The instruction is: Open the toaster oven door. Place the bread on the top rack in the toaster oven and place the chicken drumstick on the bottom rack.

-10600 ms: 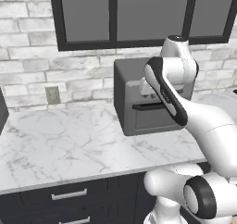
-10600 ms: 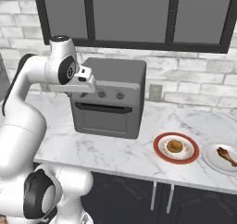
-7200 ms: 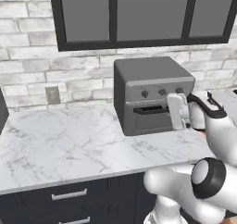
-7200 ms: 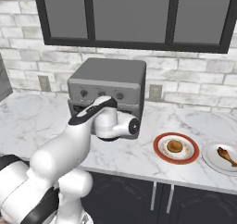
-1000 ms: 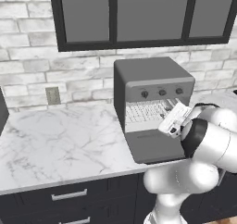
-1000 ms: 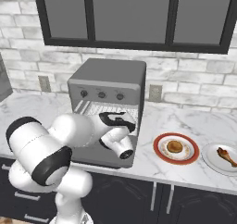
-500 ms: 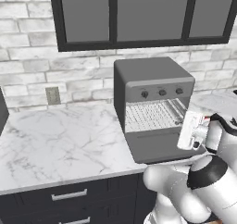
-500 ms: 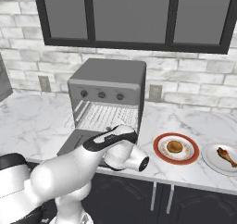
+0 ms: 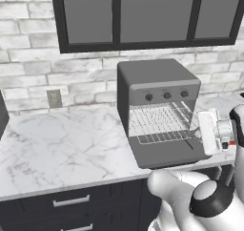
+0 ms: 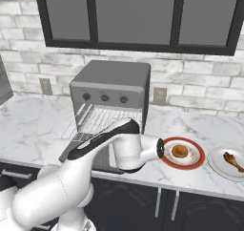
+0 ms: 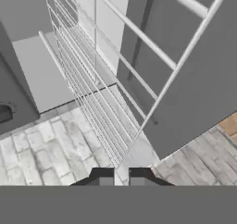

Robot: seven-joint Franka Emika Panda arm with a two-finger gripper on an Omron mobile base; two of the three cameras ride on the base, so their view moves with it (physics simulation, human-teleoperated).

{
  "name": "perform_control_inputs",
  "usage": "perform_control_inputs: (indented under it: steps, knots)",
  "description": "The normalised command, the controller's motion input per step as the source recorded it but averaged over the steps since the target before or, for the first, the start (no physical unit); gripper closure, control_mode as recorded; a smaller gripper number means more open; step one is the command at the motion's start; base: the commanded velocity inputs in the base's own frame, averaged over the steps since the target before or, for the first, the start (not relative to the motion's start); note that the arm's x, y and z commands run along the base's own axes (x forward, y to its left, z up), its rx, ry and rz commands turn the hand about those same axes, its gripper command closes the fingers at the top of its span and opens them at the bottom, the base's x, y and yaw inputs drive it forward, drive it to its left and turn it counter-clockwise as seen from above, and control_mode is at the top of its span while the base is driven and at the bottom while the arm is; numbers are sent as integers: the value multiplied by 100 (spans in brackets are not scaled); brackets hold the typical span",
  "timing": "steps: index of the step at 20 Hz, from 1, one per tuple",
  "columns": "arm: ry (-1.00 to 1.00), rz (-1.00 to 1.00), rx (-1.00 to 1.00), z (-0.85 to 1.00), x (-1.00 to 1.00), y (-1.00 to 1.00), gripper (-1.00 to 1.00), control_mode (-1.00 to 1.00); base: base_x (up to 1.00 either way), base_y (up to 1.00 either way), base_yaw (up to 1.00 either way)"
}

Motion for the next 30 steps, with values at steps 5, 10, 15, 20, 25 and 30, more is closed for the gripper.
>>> perform_control_inputs:
  steps: [5,10,15,20,25,30]
  knots:
    - [-22,54,-39,97,-46,-48,-100,-100,0,0,0]
    - [-22,50,-40,30,-45,-81,-100,-100,0,0,0]
    - [-23,35,-51,-6,-3,-93,-100,-100,0,0,0]
    - [-12,19,-26,-38,3,-86,-100,-100,0,0,0]
    - [-4,-9,0,-39,35,-25,-100,-100,0,0,0]
    - [3,-13,1,-34,63,-47,-100,-100,0,0,0]
